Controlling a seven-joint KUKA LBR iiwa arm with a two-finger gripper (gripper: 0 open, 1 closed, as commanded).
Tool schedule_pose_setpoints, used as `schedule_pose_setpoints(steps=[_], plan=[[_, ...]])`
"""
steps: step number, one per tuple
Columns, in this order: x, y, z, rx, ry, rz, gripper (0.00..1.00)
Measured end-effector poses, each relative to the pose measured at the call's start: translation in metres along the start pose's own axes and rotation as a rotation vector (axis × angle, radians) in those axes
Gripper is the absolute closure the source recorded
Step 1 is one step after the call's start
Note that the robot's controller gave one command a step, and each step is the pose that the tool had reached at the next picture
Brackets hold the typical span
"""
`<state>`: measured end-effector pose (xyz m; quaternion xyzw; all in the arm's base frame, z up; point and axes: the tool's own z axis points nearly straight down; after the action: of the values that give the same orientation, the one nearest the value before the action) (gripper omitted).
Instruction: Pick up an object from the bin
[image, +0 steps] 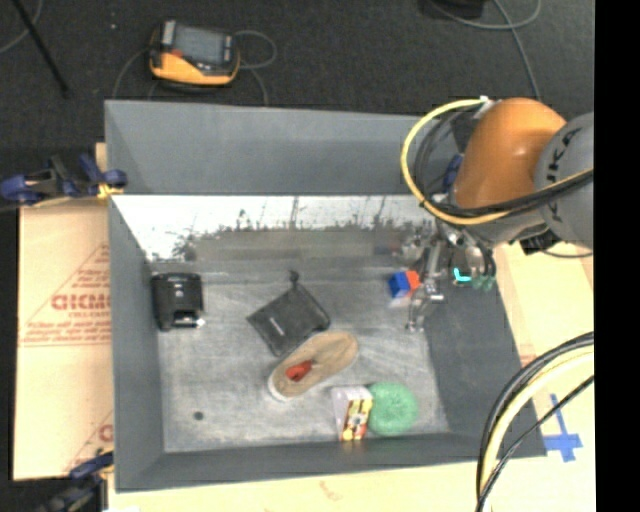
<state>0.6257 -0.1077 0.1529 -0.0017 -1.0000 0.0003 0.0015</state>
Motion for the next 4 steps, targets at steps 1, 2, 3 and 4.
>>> schedule_pose_setpoints(steps=[1, 2, 3, 4], plan=[[-0.001, 0.000, -0.003, 0.001, -0.004, -0.001, 0.00], [0.010, -0.009, -0.009, 0.000, -0.006, -0.079, 0.00], [-0.004, -0.032, 0.017, 0.008, -0.022, -0.253, 0.00], [-0.017, -0.039, 0.054, 0.002, -0.013, -0.339, 0.00]])
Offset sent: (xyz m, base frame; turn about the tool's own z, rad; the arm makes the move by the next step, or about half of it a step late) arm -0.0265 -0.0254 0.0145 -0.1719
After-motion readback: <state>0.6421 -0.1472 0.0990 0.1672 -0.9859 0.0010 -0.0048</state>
